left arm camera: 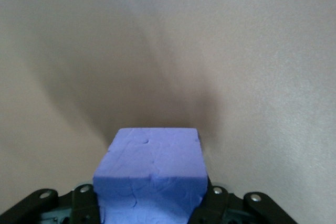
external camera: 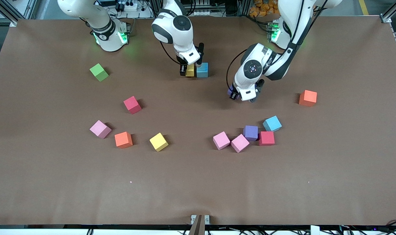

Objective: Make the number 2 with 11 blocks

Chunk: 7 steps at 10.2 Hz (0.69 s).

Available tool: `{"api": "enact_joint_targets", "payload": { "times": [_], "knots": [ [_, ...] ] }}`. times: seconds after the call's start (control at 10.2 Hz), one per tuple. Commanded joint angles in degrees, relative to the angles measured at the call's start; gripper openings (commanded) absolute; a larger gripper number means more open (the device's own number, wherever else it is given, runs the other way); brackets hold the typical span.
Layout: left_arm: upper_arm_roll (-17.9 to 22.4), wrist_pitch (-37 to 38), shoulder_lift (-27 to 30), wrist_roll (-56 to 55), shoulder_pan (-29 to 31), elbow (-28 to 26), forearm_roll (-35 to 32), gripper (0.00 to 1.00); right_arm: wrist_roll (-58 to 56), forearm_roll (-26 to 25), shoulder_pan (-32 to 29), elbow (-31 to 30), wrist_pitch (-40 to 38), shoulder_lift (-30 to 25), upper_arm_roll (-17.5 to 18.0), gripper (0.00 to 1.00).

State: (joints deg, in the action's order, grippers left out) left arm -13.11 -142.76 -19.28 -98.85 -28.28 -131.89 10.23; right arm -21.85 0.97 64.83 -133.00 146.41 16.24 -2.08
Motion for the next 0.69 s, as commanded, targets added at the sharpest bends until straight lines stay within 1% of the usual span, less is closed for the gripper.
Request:
{"api": "enact_joint_targets", "payload": {
  "times": [0.0, 0.1, 0.3, 0.39, 0.59],
  "knots": [
    [-1.39, -0.15, 3.8, -8.62, 0.25, -0.91, -0.47, 0.3, 0.41, -0.44, 1.17, 0.46, 1.25, 1.34, -0.47, 0.44],
    [-1.48, -0.15, 5.12, -9.25, 0.25, -1.78, -0.47, 0.28, 0.41, -0.44, 1.43, 0.55, 1.42, 1.52, -0.47, 0.44],
    [-2.96, -0.15, 8.63, -15.11, 0.33, -4.76, -0.39, 0.28, 0.41, -0.44, 1.61, 1.25, 1.95, 2.66, -0.47, 0.44],
    [-3.58, -1.28, 9.86, -17.23, 0.25, -6.52, -0.39, 0.25, 0.41, -0.44, 1.61, 1.6, 1.95, 3.27, -0.47, 0.44],
    [-6.39, -8.11, 11.28, -24.16, 0.51, -10.91, -0.39, 0.23, 0.41, -0.53, 1.61, 2.47, 2.04, 4.41, -0.47, 0.44]
  ]
}}
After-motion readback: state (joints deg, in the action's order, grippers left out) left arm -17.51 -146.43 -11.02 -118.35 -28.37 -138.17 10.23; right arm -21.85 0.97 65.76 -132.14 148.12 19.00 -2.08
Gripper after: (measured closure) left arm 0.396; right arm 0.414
